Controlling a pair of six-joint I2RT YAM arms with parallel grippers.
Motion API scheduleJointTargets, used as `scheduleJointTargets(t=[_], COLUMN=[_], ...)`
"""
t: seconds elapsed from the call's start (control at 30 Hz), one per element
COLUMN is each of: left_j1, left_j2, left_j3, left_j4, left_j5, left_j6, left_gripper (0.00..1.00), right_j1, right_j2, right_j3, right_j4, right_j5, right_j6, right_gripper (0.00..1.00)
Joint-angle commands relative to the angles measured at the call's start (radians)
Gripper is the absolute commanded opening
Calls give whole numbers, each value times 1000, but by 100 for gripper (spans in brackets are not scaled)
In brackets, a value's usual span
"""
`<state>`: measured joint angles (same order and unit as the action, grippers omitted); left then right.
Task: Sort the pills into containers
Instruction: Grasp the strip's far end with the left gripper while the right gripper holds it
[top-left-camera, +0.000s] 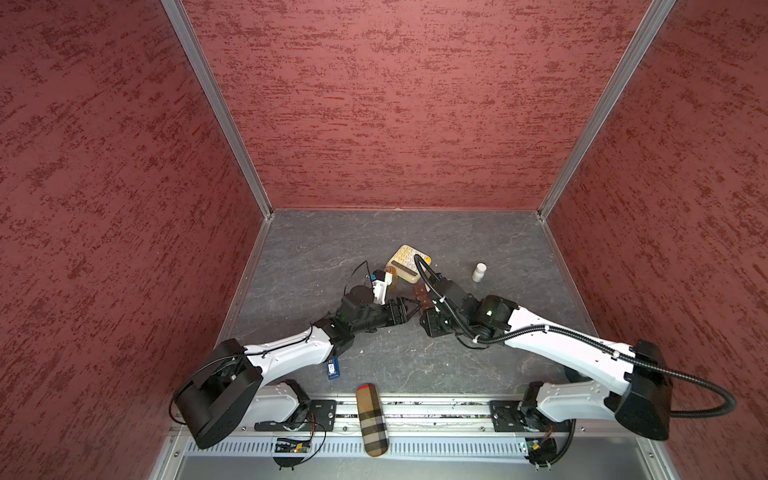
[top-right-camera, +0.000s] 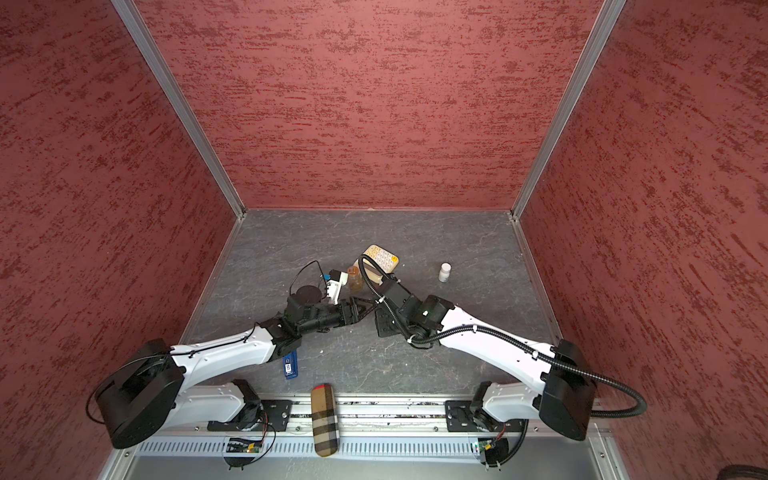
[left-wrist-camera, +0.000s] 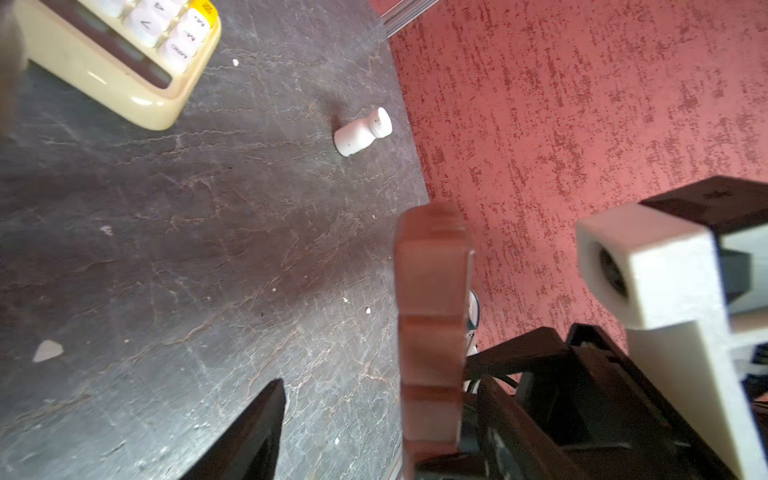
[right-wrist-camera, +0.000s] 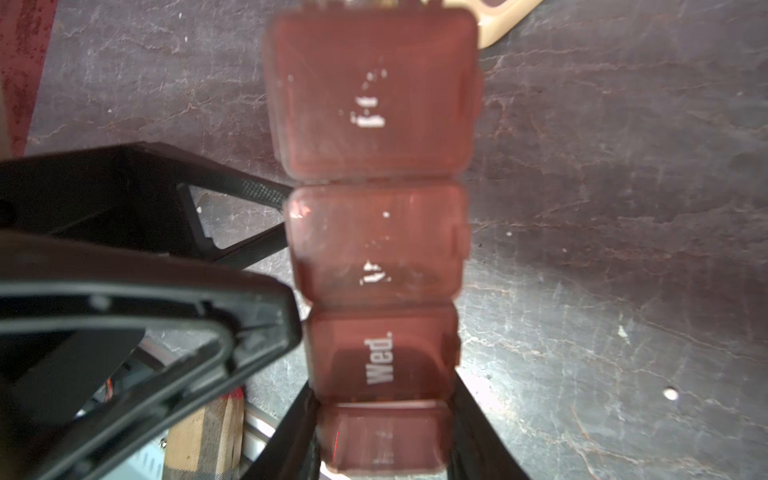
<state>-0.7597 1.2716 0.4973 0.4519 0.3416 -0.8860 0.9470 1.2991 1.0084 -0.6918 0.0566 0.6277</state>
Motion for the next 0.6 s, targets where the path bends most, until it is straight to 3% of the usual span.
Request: scheduleJointTargets(t=[0.0, 0.27, 0.57], left_j1=[-20, -38, -38], left_j2=[18, 81, 114], left_j3=[10, 20, 40], left_j4=[102, 134, 148], left_j5=[19, 32, 56], left_j6=[1, -17, -23], left_gripper=[72, 65, 49], right_j1=[-10, -17, -19], right_j2=[-2, -10, -6], right_j3=[1, 1, -2], right_j4=[46, 58, 61], right_j5=[-39, -57, -72], right_j6=[-21, -27, -42], right_gripper=[34, 35, 36])
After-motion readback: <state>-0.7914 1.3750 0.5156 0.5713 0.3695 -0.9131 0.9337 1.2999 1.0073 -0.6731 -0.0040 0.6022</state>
